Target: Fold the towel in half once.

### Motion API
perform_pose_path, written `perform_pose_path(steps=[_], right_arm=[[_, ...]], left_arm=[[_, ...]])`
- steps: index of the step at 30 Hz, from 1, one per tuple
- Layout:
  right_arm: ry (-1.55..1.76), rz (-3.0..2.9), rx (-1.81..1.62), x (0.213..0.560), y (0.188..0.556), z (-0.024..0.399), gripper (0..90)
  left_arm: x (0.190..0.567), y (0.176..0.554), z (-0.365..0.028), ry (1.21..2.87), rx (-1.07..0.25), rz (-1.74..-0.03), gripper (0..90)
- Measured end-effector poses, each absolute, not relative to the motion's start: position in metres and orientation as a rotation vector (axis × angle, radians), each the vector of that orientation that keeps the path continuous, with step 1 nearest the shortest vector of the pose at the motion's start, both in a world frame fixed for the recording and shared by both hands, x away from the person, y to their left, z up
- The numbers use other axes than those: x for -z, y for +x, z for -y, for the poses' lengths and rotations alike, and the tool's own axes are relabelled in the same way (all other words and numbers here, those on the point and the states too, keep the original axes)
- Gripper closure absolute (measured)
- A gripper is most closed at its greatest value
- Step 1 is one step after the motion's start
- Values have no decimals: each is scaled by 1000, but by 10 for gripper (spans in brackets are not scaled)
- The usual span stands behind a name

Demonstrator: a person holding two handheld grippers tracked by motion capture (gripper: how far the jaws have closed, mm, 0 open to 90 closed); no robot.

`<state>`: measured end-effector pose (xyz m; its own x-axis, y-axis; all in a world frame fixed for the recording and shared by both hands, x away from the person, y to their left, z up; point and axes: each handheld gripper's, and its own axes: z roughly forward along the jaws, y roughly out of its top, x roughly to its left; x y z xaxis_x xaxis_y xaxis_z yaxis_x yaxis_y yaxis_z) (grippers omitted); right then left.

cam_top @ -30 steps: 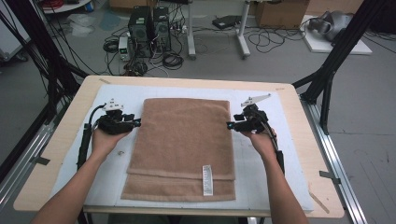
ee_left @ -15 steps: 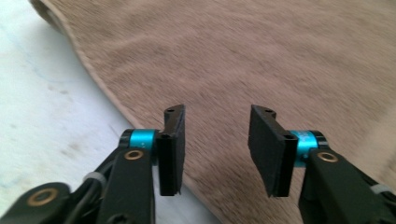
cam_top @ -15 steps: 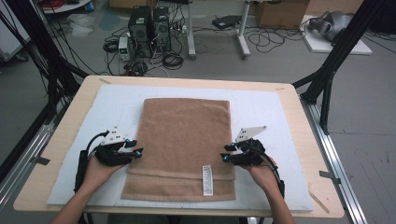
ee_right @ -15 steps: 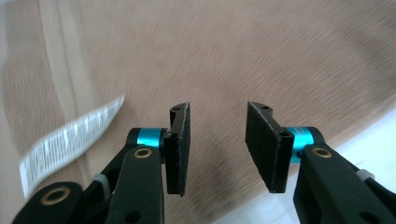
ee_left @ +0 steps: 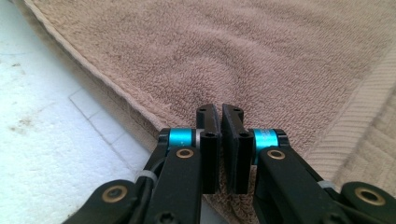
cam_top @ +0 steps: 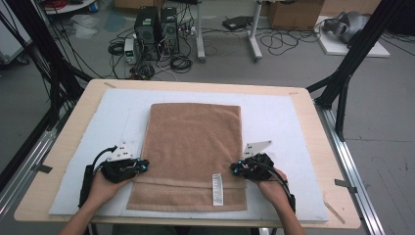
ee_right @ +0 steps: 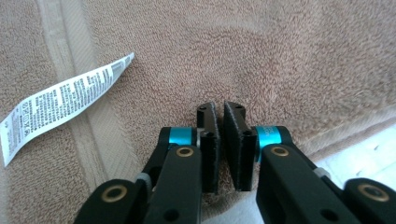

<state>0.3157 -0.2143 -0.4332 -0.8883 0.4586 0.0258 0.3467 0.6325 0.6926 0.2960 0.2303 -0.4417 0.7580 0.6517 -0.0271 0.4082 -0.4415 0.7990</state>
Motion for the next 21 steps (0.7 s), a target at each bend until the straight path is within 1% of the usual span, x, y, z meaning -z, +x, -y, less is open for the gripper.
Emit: perform_pose_path(steps=[8, 14, 21], right_arm=[[652, -2665, -1187, 411, 314, 219, 852], [635, -2657, -1230, 396, 311, 222, 850], [545, -2653, -1273, 364, 295, 224, 848]], left_arm=[[423, 286, -238, 2016, -363, -799, 856], [407, 278, -243, 1995, -358, -783, 856], [385, 256, -250, 1985, -345, -740, 856]])
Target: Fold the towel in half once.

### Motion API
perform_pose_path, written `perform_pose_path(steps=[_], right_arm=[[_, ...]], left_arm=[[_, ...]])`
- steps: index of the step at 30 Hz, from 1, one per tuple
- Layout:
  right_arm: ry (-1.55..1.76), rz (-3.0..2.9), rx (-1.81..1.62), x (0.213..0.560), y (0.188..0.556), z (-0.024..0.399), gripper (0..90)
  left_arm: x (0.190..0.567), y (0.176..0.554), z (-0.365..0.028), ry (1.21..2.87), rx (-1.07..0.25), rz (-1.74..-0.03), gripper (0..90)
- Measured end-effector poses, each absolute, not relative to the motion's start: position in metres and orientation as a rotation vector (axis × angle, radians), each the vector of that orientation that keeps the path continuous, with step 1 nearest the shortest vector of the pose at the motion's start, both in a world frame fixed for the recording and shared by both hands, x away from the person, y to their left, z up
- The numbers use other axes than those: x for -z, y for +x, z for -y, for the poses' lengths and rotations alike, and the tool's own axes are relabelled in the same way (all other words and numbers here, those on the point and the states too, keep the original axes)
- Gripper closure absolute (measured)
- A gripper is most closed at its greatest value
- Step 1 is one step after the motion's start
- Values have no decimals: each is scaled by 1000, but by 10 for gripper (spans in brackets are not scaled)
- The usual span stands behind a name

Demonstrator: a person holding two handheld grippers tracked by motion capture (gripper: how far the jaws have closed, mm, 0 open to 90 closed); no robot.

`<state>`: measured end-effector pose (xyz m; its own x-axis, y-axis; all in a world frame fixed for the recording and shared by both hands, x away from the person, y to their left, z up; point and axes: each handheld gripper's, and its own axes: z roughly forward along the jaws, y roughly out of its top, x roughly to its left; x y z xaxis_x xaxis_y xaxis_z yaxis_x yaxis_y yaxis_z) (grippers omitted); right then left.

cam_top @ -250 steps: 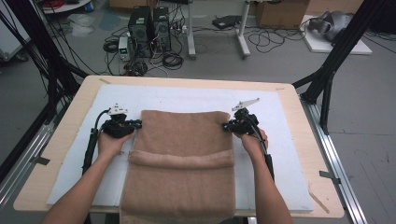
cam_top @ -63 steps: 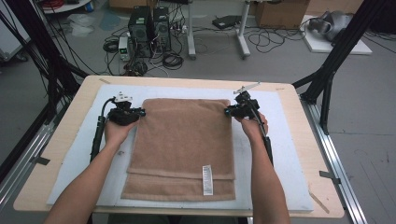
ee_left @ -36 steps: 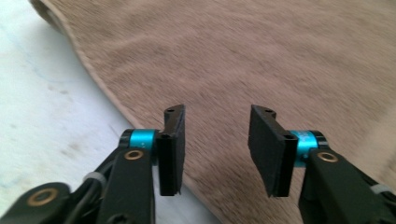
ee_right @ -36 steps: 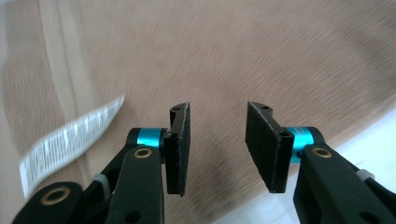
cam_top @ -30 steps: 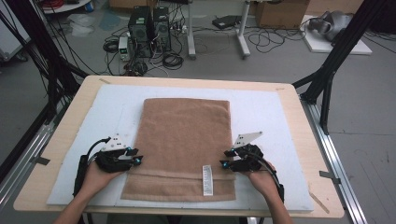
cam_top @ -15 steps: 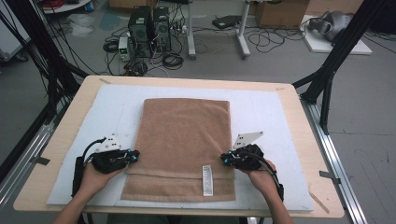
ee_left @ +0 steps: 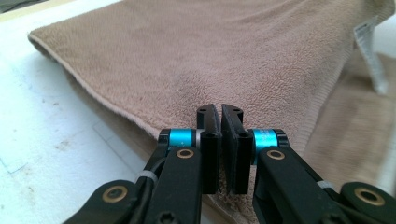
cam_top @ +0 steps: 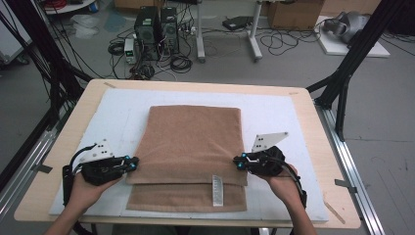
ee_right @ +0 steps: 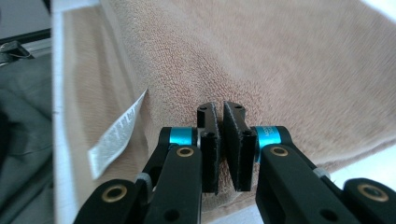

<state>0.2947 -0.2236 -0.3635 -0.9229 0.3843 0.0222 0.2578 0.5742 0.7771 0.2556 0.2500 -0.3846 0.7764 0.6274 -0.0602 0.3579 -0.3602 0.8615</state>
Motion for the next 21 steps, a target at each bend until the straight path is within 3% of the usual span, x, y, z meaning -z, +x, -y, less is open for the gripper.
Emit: perform_pose_path(steps=[4, 7, 21], right_arm=[[471, -2691, -1324, 351, 278, 226, 814], [497, -2716, -1331, 358, 278, 229, 715], [704, -2713, -1281, 410, 303, 226, 574]], left_arm=[[386, 236, -257, 1988, -304, -722, 833], [398, 236, -259, 1999, -283, -766, 658], [425, 267, -239, 2031, -330, -803, 566]])
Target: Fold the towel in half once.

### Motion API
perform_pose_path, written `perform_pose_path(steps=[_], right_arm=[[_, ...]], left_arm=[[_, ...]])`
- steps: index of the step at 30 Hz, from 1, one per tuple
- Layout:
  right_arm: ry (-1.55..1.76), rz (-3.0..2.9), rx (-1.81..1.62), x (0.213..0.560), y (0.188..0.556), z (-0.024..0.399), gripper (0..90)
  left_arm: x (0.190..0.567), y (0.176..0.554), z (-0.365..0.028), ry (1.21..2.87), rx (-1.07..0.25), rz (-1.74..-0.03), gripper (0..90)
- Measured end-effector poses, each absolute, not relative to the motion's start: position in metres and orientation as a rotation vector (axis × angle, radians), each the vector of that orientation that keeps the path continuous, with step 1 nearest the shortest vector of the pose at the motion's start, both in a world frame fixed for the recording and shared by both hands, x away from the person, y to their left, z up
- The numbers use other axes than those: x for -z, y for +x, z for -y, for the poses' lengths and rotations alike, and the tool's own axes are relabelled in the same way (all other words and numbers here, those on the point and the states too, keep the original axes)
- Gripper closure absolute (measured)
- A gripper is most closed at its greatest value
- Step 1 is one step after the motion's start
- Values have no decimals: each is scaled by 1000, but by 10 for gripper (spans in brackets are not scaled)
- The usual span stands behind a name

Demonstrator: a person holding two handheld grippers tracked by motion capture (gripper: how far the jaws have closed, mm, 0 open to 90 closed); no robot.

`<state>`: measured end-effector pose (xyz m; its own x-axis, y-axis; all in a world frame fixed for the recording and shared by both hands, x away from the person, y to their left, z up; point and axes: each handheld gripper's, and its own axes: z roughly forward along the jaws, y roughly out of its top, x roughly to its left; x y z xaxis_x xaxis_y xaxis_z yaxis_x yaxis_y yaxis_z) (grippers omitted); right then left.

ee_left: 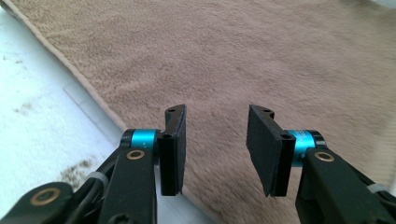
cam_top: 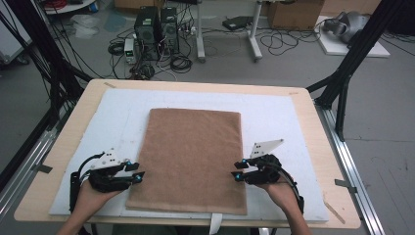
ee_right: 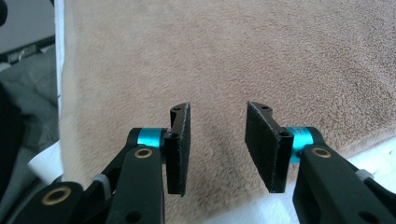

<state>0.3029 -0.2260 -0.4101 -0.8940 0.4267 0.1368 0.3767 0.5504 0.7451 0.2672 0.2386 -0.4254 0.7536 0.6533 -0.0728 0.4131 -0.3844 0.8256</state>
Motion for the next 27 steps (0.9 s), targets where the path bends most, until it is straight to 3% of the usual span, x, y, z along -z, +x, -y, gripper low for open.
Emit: perform_pose_path(steps=[9, 17, 27], right_arm=[[768, -2674, -1305, 412, 324, 224, 477], [832, -2590, -1324, 408, 332, 223, 333], [809, -2580, -1317, 399, 333, 220, 317]], left_arm=[[422, 282, -238, 1985, -351, -827, 520], [418, 290, -238, 1985, -351, -845, 407], [411, 293, -236, 1971, -376, -825, 381]])
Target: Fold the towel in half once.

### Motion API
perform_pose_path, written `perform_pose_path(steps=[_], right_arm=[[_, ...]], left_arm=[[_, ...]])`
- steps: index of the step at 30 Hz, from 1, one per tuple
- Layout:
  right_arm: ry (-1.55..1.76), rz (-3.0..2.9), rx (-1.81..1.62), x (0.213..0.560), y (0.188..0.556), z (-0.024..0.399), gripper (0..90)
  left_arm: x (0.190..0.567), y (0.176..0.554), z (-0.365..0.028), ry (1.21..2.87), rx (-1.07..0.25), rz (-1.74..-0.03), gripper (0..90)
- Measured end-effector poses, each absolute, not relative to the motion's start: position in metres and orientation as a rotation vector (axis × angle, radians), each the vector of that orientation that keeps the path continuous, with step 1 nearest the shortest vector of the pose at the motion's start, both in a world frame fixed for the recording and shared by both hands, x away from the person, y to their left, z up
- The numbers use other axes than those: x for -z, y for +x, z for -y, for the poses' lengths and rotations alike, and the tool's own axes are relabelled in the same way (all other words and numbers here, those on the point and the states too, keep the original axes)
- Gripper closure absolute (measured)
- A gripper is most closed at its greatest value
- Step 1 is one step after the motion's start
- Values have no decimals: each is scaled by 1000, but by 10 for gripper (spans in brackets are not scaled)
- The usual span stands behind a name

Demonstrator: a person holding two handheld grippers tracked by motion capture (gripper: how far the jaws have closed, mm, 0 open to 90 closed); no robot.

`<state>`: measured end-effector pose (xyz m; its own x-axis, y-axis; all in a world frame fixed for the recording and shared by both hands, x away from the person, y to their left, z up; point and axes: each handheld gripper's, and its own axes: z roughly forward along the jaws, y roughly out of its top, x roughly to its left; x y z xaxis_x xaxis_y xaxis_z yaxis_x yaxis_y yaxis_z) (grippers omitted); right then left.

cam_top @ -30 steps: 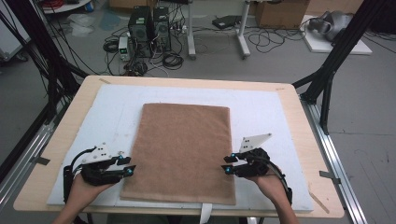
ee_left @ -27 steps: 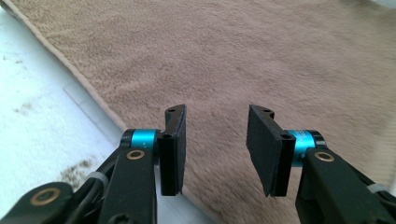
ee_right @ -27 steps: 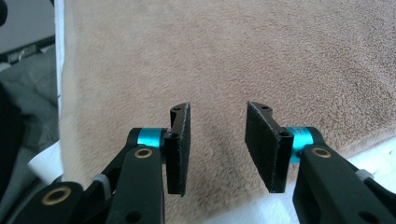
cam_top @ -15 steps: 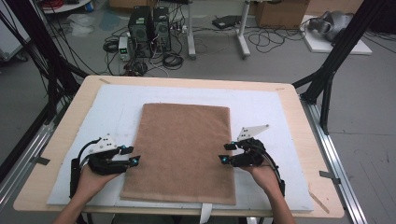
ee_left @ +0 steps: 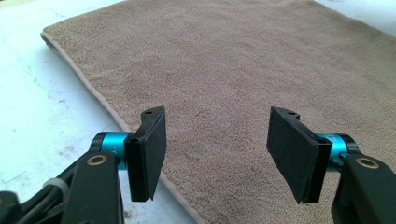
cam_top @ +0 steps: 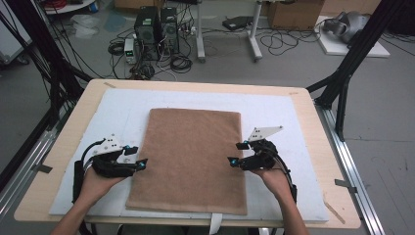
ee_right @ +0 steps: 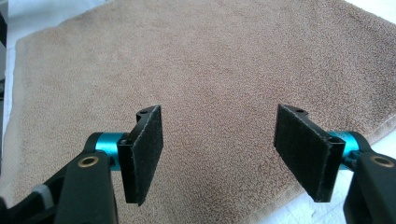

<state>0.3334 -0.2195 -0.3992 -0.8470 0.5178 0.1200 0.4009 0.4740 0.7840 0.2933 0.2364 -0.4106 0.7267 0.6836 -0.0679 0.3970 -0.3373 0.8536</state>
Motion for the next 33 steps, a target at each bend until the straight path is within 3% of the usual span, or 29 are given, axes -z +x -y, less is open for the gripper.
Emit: perform_pose_path(steps=[33], right_arm=[[796, -2539, -1281, 373, 353, 222, 272]], left_arm=[[402, 299, -233, 1983, -404, -804, 374]])
